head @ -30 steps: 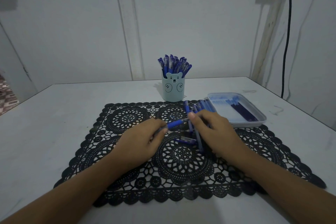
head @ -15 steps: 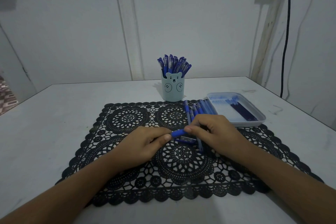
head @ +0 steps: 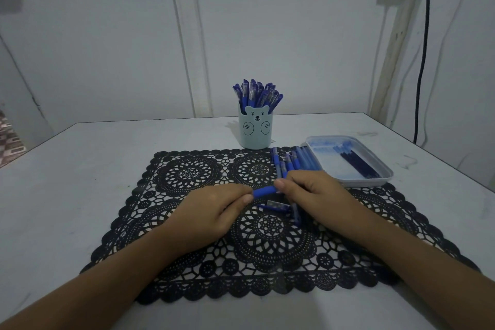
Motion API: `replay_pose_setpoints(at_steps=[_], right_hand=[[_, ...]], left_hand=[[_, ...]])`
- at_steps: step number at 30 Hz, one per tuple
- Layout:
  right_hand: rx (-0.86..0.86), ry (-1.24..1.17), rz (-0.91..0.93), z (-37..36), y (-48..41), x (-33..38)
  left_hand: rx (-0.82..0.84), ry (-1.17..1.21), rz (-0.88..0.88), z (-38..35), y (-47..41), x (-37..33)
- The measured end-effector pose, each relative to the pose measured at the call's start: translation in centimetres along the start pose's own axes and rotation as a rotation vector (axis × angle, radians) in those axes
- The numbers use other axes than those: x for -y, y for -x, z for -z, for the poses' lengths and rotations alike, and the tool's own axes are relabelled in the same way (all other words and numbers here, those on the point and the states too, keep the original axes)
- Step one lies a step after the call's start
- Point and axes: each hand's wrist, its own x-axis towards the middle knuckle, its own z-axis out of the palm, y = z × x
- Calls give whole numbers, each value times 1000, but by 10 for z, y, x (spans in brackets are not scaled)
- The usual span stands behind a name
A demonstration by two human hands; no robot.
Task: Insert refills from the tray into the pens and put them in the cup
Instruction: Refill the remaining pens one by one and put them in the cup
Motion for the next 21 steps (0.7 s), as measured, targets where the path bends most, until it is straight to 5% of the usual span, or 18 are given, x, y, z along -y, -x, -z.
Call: replay_pose_setpoints(at_steps=[11, 17, 21], right_hand=[[23, 6, 153, 5, 0, 2], [-51, 21, 47, 8, 0, 2], [51, 136, -15, 10, 0, 1]], left_hand=[[183, 461, 215, 13, -5, -8], [33, 190, 123, 3, -1, -5], [12, 54, 62, 2, 0, -2]])
